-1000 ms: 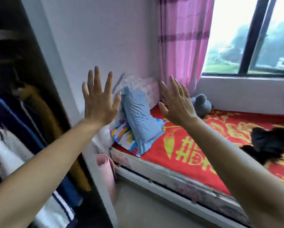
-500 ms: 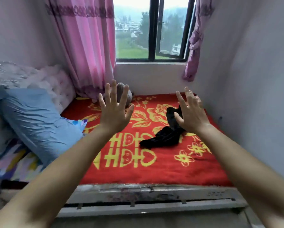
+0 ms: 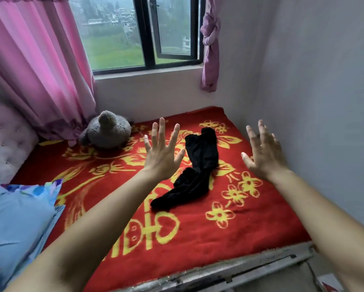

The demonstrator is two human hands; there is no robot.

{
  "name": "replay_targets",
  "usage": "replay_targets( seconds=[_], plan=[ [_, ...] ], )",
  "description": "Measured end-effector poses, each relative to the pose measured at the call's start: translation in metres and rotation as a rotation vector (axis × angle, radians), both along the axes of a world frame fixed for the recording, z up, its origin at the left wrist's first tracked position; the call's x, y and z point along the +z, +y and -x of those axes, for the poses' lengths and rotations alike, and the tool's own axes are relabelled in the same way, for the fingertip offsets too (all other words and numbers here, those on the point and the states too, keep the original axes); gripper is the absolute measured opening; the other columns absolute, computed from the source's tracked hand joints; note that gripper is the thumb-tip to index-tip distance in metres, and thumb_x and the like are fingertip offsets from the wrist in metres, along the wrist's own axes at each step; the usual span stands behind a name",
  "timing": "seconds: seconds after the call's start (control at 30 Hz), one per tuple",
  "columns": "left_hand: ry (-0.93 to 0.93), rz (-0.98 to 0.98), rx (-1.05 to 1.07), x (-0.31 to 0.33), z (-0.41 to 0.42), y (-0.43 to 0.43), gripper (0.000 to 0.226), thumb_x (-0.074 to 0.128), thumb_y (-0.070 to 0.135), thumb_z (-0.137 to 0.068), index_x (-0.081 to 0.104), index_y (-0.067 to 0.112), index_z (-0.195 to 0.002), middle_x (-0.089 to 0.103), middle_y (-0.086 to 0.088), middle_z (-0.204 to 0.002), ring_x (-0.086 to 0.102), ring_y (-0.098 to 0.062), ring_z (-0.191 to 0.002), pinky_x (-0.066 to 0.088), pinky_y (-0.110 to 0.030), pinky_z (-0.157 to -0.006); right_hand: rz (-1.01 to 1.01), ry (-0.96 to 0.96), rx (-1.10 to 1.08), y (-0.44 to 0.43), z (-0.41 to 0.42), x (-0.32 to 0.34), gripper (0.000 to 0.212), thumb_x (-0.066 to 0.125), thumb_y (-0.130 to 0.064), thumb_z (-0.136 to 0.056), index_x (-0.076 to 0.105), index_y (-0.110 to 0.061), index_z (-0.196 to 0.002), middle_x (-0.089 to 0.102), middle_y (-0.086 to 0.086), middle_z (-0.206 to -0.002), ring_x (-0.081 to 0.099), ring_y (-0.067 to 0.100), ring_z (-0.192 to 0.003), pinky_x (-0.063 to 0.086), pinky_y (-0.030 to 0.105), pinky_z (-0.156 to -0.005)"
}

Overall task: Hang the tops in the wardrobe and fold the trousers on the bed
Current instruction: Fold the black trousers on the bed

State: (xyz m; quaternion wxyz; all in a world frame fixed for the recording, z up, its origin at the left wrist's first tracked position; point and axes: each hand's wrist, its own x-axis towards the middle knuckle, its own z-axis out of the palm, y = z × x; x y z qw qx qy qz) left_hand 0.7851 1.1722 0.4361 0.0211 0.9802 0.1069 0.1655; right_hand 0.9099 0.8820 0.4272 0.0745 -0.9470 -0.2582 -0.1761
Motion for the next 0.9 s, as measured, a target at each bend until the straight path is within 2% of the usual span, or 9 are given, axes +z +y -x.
replay_targets(
  seconds=[0.2,0.4,0.53,0.7,0.8,0.9],
  plan=[
    [0.15,0.037,0.076,-0.064,-0.093,0.007,0.076,0.031,0.06,-0.096,-0.011,0.036,-0.155,-0.032,-0.006,-0.158,-0.024,-0.032,-0.147,0.003,-0.068,-0.114,0.016,0.216,0.012,0.018,-0.122,-0.062,0.087,0.052,-0.045,-0.097,0.0,-0.016,-0.16,-0.013,0.02,-0.164,-0.001,0.034,-0.153,0.01,0.049,-0.124],
    [0.261,0.114,0.214,-0.142,-0.161,0.017,0.075,0.029,0.061,-0.096,-0.01,0.034,-0.155,-0.027,-0.007,-0.159,-0.021,-0.029,-0.148,0.005,-0.062,-0.116,0.084,0.405,0.074,0.048,-0.224,-0.147,0.082,0.048,-0.043,-0.099,-0.002,-0.018,-0.16,-0.014,0.019,-0.164,-0.002,0.033,-0.153,0.011,0.047,-0.124],
    [0.392,0.131,0.224,-0.22,-0.174,0.019,0.076,0.031,0.058,-0.098,-0.009,0.031,-0.156,-0.026,-0.009,-0.16,-0.02,-0.029,-0.149,0.009,-0.059,-0.118,0.179,0.522,0.114,0.067,-0.252,-0.228,0.08,0.046,-0.042,-0.1,-0.002,-0.018,-0.159,-0.012,0.019,-0.165,0.0,0.032,-0.154,0.014,0.046,-0.124],
    [0.54,0.16,0.197,-0.335,-0.202,0.033,0.076,0.036,0.054,-0.098,-0.004,0.027,-0.157,-0.014,-0.012,-0.163,-0.009,-0.032,-0.15,0.013,-0.057,-0.118,0.282,0.571,0.188,0.094,-0.267,-0.34,0.08,0.046,-0.041,-0.1,-0.002,-0.019,-0.159,-0.012,0.019,-0.164,0.003,0.032,-0.153,0.014,0.044,-0.123],
    [0.603,0.148,0.16,-0.409,-0.222,0.039,0.077,0.038,0.053,-0.098,-0.004,0.027,-0.157,-0.013,-0.013,-0.163,-0.005,-0.033,-0.15,0.018,-0.055,-0.117,0.291,0.609,0.233,0.112,-0.272,-0.399,0.082,0.049,-0.035,-0.099,-0.004,-0.02,-0.159,-0.011,0.018,-0.165,0.006,0.032,-0.153,0.016,0.044,-0.123],
    [0.622,0.215,0.146,-0.476,-0.237,0.041,0.075,0.045,0.049,-0.097,0.006,0.029,-0.157,-0.002,-0.011,-0.164,0.004,-0.032,-0.15,0.023,-0.054,-0.115,0.289,0.664,0.251,0.123,-0.268,-0.451,0.083,0.051,-0.021,-0.097,-0.004,-0.018,-0.16,-0.004,0.02,-0.165,0.012,0.034,-0.151,0.023,0.043,-0.121]
  ],
)
